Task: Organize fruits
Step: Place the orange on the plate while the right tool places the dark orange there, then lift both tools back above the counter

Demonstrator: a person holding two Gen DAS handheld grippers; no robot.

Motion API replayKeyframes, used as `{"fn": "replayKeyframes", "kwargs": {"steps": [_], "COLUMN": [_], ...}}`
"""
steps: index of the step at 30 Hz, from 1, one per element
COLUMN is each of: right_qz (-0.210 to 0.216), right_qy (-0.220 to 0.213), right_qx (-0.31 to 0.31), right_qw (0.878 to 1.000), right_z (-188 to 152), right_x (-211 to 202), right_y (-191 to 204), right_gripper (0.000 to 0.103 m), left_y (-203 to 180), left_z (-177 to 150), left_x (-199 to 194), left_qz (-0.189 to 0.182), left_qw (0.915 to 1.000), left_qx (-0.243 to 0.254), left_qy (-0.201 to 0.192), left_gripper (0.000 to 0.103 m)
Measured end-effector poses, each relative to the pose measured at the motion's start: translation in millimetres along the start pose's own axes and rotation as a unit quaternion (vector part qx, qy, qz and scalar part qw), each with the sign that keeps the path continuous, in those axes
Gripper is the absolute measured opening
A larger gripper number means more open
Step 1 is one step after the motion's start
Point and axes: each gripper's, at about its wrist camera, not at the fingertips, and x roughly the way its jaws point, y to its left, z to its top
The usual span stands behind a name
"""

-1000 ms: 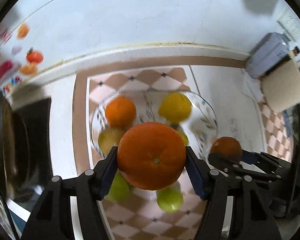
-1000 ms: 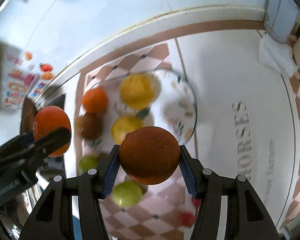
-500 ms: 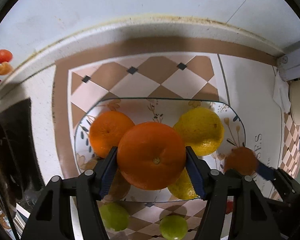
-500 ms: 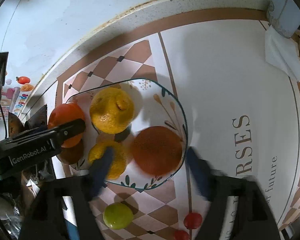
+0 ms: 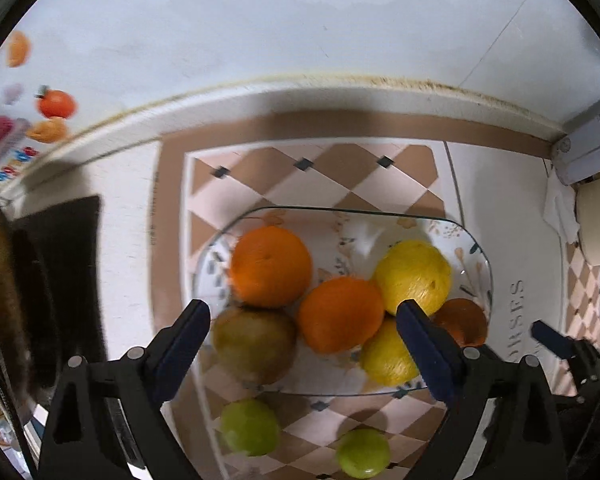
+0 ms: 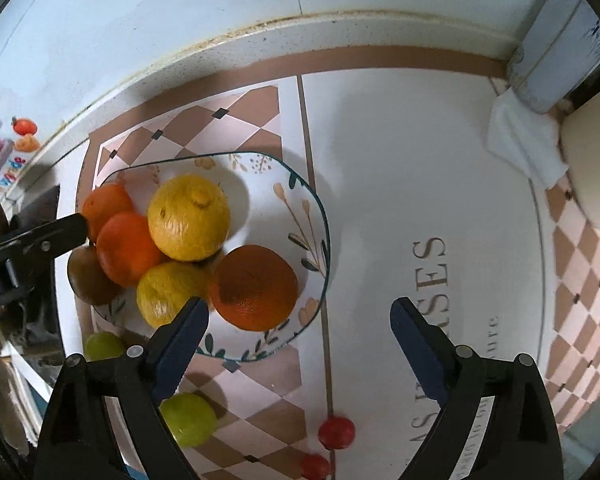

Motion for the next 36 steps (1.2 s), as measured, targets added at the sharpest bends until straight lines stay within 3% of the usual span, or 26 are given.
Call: {"fn": "replayKeyframes", "kwargs": {"steps": [10,27,36], "right_qz": [-0.019,-0.005,0.003], "right_qy": [-0.041,-0.135,-0.180], "right_qx": [-0.038,-0.052,-0.057], "right_qw": [0.998,0.989,0.982], "right_z": [-43,-117,-148], "right_x": [-43,-153,-206], "right_y": [22,36,44], "right_gripper": [0.095,0.095,0.095], "left_y": [17,32,30], "left_z": [-58,-139,-170], "left_x": [-28,-130,-170], "left_qz": [0.024,0.000,-0.015], "left_qw": [0.9986,0.9888,0.9843], "left_qx": [-0.004,-0.019,-0.014], "left_qy": [-0.047,-0.148,-0.176], "left_gripper": [0.095,0.095,0.095]}}
